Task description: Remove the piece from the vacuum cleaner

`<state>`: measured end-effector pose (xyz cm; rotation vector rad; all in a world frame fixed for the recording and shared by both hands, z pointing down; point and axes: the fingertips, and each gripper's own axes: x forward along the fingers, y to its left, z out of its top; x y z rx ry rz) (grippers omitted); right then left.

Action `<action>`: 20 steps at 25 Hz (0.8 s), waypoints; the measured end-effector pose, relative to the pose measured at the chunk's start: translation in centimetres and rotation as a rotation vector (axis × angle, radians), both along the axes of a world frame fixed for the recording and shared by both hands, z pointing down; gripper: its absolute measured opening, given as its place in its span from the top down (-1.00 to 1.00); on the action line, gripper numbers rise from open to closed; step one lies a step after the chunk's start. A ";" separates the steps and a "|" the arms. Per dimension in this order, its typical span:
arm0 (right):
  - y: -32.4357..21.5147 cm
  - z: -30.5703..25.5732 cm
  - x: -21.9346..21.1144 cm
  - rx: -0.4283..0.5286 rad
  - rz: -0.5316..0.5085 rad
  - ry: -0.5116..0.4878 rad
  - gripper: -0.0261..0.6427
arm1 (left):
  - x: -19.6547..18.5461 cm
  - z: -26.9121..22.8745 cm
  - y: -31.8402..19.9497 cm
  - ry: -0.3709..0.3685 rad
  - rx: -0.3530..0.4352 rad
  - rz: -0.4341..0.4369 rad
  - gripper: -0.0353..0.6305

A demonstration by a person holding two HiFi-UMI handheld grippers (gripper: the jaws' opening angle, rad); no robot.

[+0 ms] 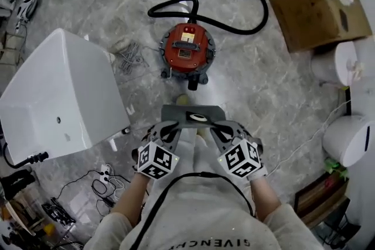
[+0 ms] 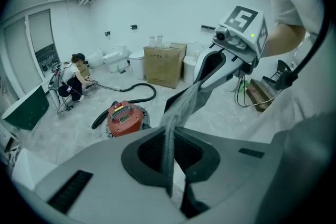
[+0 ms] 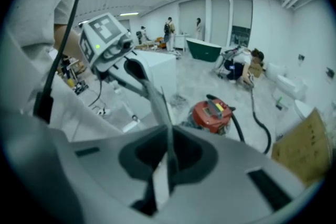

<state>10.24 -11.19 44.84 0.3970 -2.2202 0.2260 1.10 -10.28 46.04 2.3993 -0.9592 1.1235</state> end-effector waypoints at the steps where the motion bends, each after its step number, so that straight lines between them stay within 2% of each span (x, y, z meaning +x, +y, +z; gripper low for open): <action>1: 0.0 -0.7 -0.1 0.007 -0.009 -0.004 0.81 | 0.0 -0.8 0.2 0.010 0.000 -0.004 0.81; 11: 2.3 -7.8 -0.9 0.013 -0.061 -0.058 0.81 | -0.8 -7.7 3.1 0.140 -0.018 -0.100 0.81; 17: 2.8 -11.0 -1.0 0.037 -0.079 -0.082 0.82 | -0.7 -11.2 3.5 0.151 0.030 -0.073 0.81; 20: 3.1 -12.4 -1.0 0.033 -0.074 -0.105 0.82 | -0.7 -12.7 3.6 0.180 0.049 -0.072 0.81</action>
